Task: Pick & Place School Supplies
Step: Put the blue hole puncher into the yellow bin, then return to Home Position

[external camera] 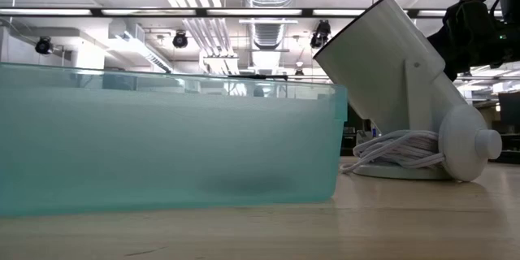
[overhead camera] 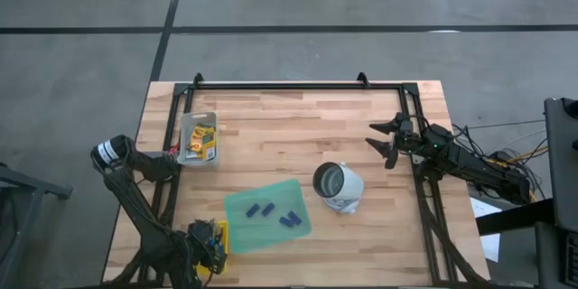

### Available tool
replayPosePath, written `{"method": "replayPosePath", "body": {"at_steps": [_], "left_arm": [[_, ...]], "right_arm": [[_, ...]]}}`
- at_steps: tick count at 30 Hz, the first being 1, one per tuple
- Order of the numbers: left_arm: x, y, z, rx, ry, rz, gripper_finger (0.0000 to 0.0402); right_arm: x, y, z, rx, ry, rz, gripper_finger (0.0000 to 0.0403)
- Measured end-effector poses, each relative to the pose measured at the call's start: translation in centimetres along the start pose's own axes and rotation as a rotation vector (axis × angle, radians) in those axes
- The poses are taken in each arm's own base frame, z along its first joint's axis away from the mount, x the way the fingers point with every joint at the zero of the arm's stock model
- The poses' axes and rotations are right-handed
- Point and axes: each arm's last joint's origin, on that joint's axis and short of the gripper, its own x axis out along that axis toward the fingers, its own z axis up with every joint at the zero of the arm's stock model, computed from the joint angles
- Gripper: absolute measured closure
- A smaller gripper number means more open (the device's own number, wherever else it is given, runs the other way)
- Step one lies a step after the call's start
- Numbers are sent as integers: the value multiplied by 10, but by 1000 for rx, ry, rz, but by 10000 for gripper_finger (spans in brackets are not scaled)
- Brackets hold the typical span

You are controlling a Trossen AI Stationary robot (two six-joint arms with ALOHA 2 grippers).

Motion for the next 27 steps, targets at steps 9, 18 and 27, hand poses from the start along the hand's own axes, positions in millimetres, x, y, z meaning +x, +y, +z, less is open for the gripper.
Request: {"method": "replayPosePath", "body": {"at_steps": [9, 18, 27], "left_arm": [[0, -2, -1, 17, 18, -18, 337], [0, -6, -2, 30, 33, -47, 295], [0, -6, -2, 27, 36, -52, 243]], "right_arm": [[0, 0, 0, 0, 0, 0, 138], [0, 0, 0, 1, 0, 0, 140], [0, 0, 0, 1, 0, 0, 131]]}}
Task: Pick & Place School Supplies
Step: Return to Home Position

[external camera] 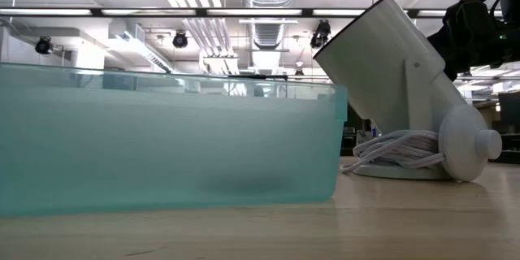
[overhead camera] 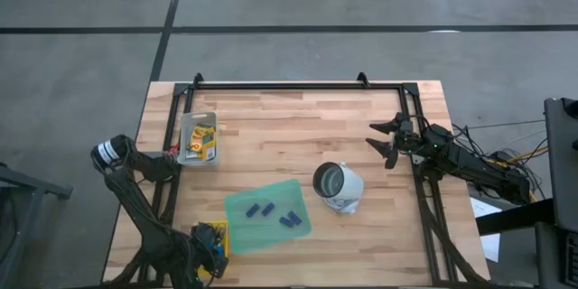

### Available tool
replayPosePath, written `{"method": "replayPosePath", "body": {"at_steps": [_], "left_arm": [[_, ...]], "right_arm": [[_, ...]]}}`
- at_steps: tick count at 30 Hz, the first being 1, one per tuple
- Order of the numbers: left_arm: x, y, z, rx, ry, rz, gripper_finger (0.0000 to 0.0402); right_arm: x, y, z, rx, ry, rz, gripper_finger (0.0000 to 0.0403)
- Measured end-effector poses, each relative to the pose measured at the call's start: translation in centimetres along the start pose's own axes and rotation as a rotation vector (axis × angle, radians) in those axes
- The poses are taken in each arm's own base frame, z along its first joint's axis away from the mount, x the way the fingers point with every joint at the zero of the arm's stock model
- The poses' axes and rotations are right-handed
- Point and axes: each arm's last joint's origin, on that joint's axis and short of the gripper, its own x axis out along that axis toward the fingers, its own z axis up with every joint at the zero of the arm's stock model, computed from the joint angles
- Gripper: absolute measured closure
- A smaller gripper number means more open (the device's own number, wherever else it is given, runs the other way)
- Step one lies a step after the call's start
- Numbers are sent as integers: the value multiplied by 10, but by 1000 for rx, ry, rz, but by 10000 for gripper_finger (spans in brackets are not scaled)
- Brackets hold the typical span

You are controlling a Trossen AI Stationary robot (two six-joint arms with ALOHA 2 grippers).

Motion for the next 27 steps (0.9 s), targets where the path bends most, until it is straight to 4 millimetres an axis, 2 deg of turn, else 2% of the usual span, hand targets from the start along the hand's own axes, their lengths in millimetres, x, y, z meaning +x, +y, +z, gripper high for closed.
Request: {"method": "replayPosePath", "body": {"at_steps": [4, 13, 20, 27], "left_arm": [[-4, -3, -1, -10, 23, -32, 239], [-27, -4, 7, 4, 34, -111, 239], [-51, -10, 23, 167, -196, -310, 239], [-86, -19, 60, 391, -419, -415, 239]], "right_arm": [[0, 0, 0, 0, 0, 0, 134], [0, 0, 0, 0, -1, 0, 142], [0, 0, 0, -1, -1, 1, 135], [0, 0, 0, -1, -1, 0, 132]]}}
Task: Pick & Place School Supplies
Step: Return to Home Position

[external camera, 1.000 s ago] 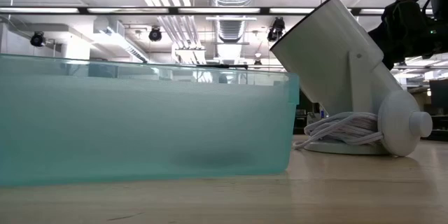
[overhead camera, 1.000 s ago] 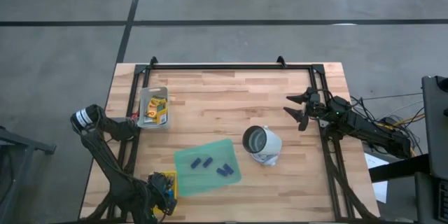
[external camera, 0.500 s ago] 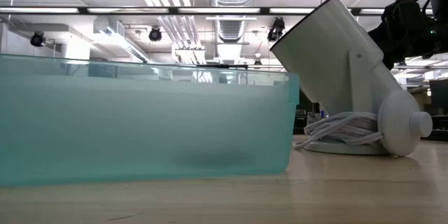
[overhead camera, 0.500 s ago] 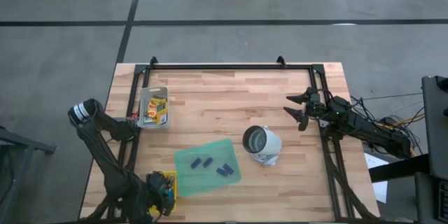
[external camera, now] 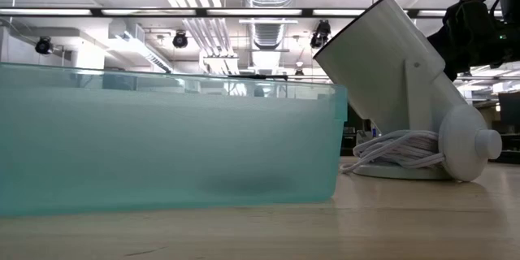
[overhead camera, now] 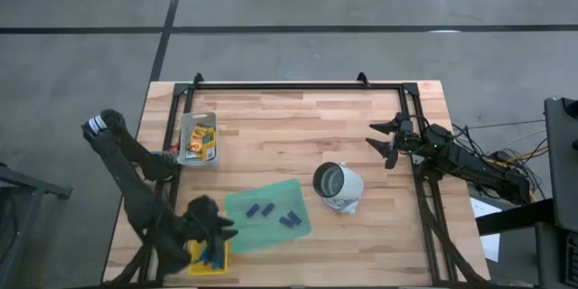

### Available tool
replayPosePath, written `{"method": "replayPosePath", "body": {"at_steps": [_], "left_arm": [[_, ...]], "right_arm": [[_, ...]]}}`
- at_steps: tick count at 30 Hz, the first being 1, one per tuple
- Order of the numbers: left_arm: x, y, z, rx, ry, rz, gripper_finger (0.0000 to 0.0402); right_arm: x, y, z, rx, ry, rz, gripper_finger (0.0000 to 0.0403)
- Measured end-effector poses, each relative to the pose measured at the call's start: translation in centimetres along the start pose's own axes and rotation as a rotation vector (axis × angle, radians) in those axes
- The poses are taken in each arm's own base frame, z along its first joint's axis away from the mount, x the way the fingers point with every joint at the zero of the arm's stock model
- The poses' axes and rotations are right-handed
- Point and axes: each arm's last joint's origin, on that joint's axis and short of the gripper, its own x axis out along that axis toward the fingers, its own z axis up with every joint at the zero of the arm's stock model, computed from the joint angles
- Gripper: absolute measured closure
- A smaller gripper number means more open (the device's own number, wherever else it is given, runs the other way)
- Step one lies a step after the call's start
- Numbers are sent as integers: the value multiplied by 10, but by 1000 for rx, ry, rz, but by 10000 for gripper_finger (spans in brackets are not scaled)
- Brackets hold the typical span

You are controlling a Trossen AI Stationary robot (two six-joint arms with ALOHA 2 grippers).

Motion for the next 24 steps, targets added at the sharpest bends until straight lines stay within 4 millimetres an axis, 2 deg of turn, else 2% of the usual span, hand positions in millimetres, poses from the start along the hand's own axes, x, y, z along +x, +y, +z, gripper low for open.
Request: {"method": "replayPosePath", "body": {"at_steps": [6, 12, 19, 24], "left_arm": [[0, -2, 51, 268, -109, -57, 239], [11, -7, 99, 580, -273, -80, 239], [27, -15, 146, 876, -393, -296, 239], [40, -9, 176, 950, -417, -478, 239]], "right_arm": [[0, 0, 0, 0, 0, 0, 139], [0, 0, 0, 0, 0, 0, 142], [0, 0, 0, 1, 0, 0, 134], [0, 0, 0, 1, 0, 0, 131]]}}
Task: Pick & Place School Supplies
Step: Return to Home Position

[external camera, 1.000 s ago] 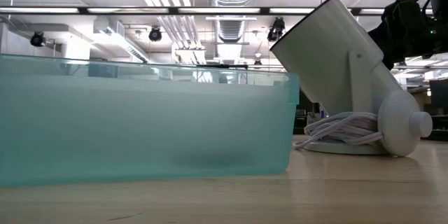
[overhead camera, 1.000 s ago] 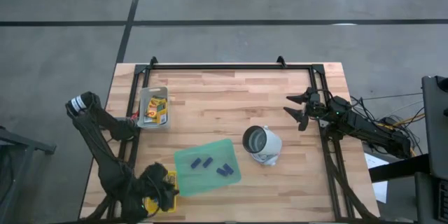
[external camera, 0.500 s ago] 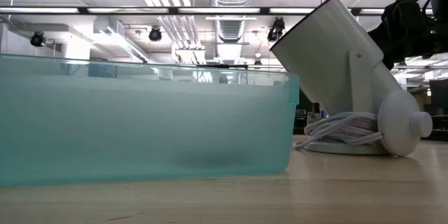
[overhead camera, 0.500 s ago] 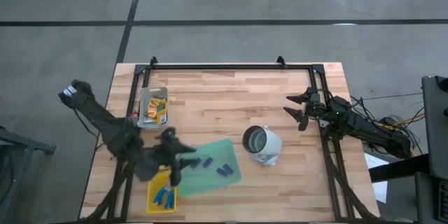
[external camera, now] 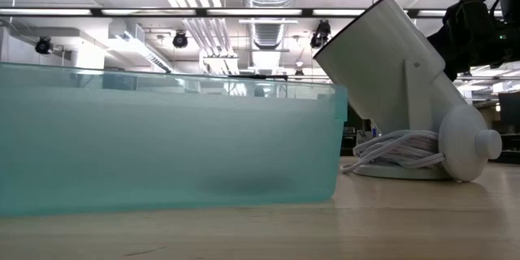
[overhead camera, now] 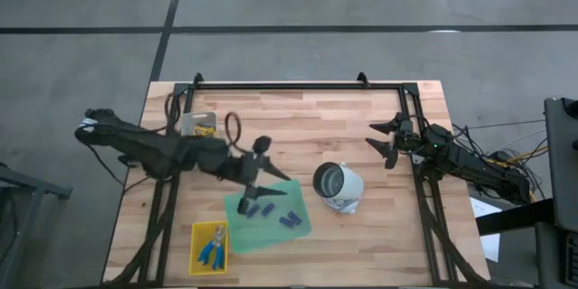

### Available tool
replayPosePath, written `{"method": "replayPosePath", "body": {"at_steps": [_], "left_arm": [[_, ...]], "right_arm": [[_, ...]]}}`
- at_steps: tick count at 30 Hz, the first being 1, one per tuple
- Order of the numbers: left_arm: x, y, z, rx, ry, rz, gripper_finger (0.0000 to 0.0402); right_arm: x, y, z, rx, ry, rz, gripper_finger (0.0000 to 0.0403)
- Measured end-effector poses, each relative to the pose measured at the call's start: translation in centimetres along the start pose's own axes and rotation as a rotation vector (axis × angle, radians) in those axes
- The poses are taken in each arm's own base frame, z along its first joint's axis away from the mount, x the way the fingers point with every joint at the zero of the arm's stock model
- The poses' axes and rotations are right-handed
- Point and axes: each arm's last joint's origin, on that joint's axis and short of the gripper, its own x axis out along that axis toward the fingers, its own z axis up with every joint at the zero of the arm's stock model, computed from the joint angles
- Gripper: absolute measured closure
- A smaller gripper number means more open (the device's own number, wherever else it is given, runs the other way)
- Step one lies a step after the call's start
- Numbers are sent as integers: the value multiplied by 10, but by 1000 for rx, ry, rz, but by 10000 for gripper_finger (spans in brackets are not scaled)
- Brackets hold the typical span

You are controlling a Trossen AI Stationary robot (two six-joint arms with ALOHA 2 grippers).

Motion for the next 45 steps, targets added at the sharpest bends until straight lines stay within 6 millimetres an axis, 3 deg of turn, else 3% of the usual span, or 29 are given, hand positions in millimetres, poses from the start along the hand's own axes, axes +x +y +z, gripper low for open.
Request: {"method": "replayPosePath", "body": {"at_steps": [3, 8, 14, 21, 25, 35, 45], "left_arm": [[3, 21, 1, 33, -46, -35, 239], [-2, 61, -1, 80, -36, 90, 239], [-17, 109, -6, 41, -28, 143, 239], [-38, 145, -11, 4, 8, 252, 239], [-57, 148, -4, -2, 0, 296, 239], [-86, 129, -8, -105, 162, 288, 239], [-108, 110, -3, -135, 71, 279, 239]], "right_arm": [[0, 0, 0, -1, 0, 0, 133], [0, 0, 0, -1, 0, 0, 140], [0, 0, 0, 0, 0, 0, 142], [0, 0, 0, -1, 0, 0, 133], [0, 0, 0, 1, 0, 0, 131], [0, 0, 0, -1, 0, 0, 141], [0, 0, 0, -1, 0, 0, 135]]}}
